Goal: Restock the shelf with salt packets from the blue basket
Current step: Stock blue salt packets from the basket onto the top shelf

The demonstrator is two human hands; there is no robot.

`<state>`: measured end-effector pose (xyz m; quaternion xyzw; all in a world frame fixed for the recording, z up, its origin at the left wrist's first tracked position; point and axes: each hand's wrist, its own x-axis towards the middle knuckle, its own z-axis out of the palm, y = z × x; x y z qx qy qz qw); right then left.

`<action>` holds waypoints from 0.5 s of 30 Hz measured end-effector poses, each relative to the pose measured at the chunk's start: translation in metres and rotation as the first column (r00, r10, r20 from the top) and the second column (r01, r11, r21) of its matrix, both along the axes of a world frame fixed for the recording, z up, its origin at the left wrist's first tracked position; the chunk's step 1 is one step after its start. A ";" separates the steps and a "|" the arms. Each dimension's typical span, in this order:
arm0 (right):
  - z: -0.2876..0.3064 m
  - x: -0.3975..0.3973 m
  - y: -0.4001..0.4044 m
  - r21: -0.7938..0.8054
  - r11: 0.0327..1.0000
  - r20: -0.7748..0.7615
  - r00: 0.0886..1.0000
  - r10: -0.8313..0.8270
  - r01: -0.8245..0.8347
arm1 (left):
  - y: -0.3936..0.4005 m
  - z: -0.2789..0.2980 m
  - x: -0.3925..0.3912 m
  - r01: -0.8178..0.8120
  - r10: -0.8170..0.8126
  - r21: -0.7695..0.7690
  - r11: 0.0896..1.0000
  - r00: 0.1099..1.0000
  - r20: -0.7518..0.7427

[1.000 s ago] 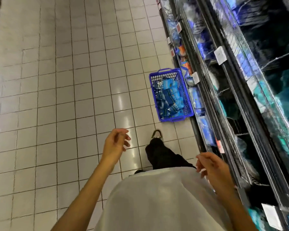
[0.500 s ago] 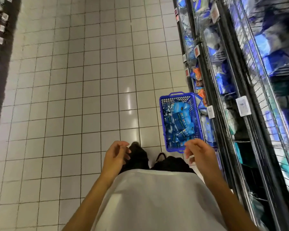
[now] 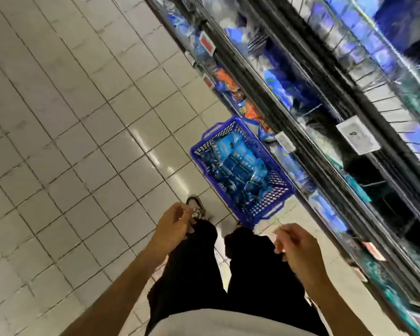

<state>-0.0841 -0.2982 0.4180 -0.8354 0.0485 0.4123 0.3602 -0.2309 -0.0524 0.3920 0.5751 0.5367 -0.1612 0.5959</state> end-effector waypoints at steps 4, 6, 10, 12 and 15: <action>-0.100 0.030 0.003 -0.135 0.989 0.002 0.998 -0.055 0.055 | 0.002 -0.086 0.057 0.089 -0.089 -0.035 0.995 0.996 -0.019; -0.159 0.039 0.004 -0.188 0.982 -0.006 1.000 -0.028 0.026 | -0.002 -0.137 0.082 0.060 -0.066 -0.095 0.994 0.996 -0.054; -0.290 0.062 0.006 -0.261 0.965 -0.052 0.999 -0.017 0.003 | -0.008 -0.255 0.133 0.290 -0.289 -0.003 0.957 0.951 -0.112; -0.355 0.080 0.013 -0.299 0.954 -0.076 0.997 0.016 -0.038 | -0.007 -0.315 0.163 0.385 -0.375 0.072 0.920 0.919 -0.118; -0.437 0.109 0.020 -0.366 0.920 -0.101 0.989 0.108 -0.138 | -0.002 -0.396 0.200 0.496 -0.470 0.173 0.851 0.866 -0.171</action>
